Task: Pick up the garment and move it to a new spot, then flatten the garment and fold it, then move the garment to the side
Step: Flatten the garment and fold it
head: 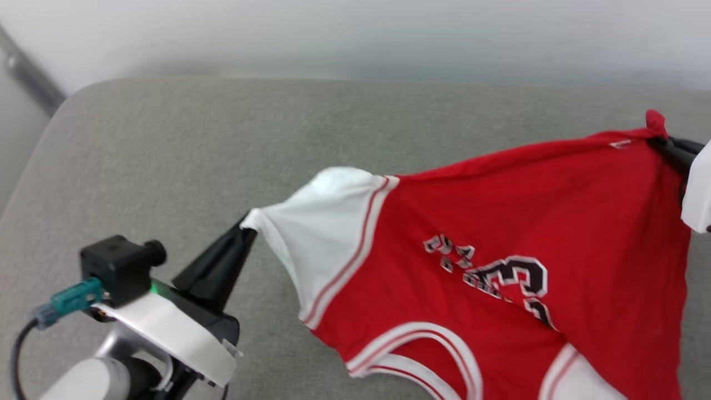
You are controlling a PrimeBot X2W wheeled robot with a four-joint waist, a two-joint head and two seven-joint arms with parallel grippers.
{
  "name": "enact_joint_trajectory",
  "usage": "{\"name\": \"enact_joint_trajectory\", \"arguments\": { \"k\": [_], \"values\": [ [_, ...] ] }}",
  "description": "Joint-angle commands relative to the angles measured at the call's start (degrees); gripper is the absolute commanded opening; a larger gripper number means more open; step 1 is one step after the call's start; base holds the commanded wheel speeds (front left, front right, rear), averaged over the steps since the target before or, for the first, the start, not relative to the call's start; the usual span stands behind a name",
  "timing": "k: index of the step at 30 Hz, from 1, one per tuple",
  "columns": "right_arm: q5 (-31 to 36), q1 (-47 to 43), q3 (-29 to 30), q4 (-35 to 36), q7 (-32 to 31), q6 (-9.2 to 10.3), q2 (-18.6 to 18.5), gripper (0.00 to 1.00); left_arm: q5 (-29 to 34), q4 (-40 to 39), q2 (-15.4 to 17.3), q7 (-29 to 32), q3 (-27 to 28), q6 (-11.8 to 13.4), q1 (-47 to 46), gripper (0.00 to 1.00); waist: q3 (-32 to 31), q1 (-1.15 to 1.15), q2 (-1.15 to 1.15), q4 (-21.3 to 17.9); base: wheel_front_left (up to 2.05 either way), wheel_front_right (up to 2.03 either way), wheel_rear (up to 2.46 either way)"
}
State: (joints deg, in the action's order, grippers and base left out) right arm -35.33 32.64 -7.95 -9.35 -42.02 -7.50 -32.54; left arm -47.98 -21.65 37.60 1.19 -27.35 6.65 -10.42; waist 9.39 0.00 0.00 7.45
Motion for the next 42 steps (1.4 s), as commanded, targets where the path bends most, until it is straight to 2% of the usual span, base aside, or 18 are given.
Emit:
{"name": "enact_joint_trajectory", "arguments": {
  "k": [1, 9, 16, 26, 34, 42],
  "values": [
    [-1.0, 0.7, -0.1, 2.5, 0.3, 0.02, -0.7, 0.0, 0.5, -1.3, 1.3, 0.0, 1.4, 0.5, -1.0, 0.0, -3.2, 0.0, 0.0, -4.0, 0.0, 0.0, 0.0],
    [-3.1, -0.8, 1.5, 12.2, -0.5, 0.03, -2.4, 0.0, 0.3, -6.2, 4.6, -0.8, 7.6, 2.2, -4.3, 0.0, -5.6, 0.0, 0.0, -8.6, 0.0, 0.0, 0.0],
    [-3.7, -0.5, 6.3, 20.5, -0.4, 0.02, -0.7, 0.0, 0.5, -9.3, 6.6, -1.7, 13.6, 3.0, -10.6, 0.0, -6.4, 0.0, 0.0, -12.0, 0.0, 0.0, 0.0],
    [-2.1, 2.0, 10.1, 26.7, 1.7, 0.02, 1.9, 0.0, 1.6, -10.6, 6.0, -2.8, 16.3, 2.8, -21.0, 0.0, -4.8, 0.0, 0.0, -14.7, 0.0, 0.0, 0.0],
    [-0.7, 6.7, 11.4, 28.4, 3.9, 0.03, 2.7, 0.0, 0.1, -8.2, 6.4, -0.8, 17.9, 1.4, -33.5, 0.0, 0.8, 0.0, 0.0, -15.4, 0.0, 0.0, 0.0],
    [3.1, 16.4, 11.3, 25.9, 8.0, 0.03, 3.9, 0.0, 2.9, 1.3, 7.7, 2.3, 16.2, -1.9, -52.4, 0.0, 10.8, 0.0, 0.0, -15.4, 0.0, 0.0, 0.0]
  ]
}}
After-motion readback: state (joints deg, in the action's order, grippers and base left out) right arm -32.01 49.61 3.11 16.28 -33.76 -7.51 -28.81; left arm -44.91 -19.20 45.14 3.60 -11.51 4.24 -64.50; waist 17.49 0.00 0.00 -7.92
